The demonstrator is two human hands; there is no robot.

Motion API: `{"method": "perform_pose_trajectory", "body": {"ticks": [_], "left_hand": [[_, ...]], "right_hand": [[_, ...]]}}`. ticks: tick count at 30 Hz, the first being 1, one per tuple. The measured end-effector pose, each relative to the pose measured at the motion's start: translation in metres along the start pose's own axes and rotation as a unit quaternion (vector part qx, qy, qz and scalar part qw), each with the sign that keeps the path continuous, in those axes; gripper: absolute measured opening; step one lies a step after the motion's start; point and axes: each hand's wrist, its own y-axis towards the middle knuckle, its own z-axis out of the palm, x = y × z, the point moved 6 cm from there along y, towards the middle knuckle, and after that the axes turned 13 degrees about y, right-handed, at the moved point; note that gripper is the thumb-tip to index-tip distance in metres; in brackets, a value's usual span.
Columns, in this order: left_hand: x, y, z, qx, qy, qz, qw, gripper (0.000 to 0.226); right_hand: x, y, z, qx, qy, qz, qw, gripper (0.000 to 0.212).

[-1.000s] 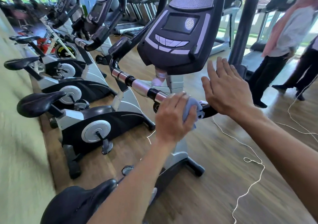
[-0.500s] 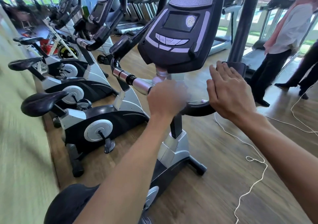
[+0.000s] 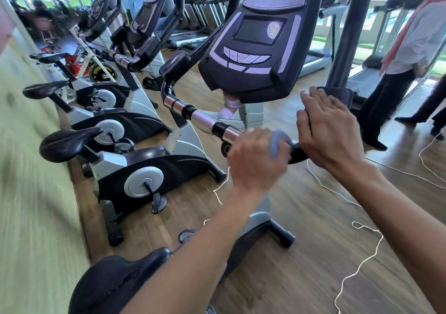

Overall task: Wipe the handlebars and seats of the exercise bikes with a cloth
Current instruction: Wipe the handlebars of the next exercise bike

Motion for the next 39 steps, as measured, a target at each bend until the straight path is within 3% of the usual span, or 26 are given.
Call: {"method": "perform_pose_trajectory", "body": {"ticks": [4,8,11,16,20,23,26,30,35,39], "left_hand": [[0.005,0.004,0.005,-0.001,-0.021,0.1,0.995,0.039],[0.043,0.039,0.012,0.052,0.017,-0.02,0.998,0.038],[0.04,0.016,0.007,-0.023,-0.017,-0.072,0.997,0.035],[-0.028,-0.03,0.001,-0.037,-0.055,-0.014,0.998,0.032],[-0.011,-0.004,0.003,0.007,0.012,0.079,0.997,0.04],[-0.007,0.019,0.005,0.056,0.069,0.003,0.996,0.045],[-0.024,0.002,0.009,0.025,0.084,-0.074,0.993,0.038],[-0.031,-0.02,0.004,-0.027,0.047,-0.022,0.998,0.042],[-0.019,0.03,0.01,0.078,0.109,-0.038,0.99,0.05],[-0.021,-0.016,0.002,-0.082,0.052,-0.055,0.994,0.043]], "right_hand": [[-0.002,-0.002,-0.001,0.021,-0.002,-0.019,1.0,0.064],[-0.001,-0.003,-0.009,0.031,0.028,-0.008,0.999,0.06],[0.004,-0.002,-0.018,0.041,0.063,0.008,0.997,0.056],[0.004,-0.003,-0.027,0.092,0.082,0.022,0.992,0.044],[0.002,-0.006,-0.031,0.123,0.104,0.02,0.987,0.046],[0.001,-0.007,-0.03,0.144,0.127,0.023,0.981,0.062],[0.0,-0.007,-0.028,0.154,0.135,0.013,0.979,0.066],[0.001,-0.012,-0.028,0.155,0.13,-0.021,0.979,0.063],[0.0,-0.013,-0.03,0.133,0.147,-0.062,0.978,0.046],[-0.004,-0.015,-0.031,0.116,0.185,-0.082,0.972,0.043]]}}
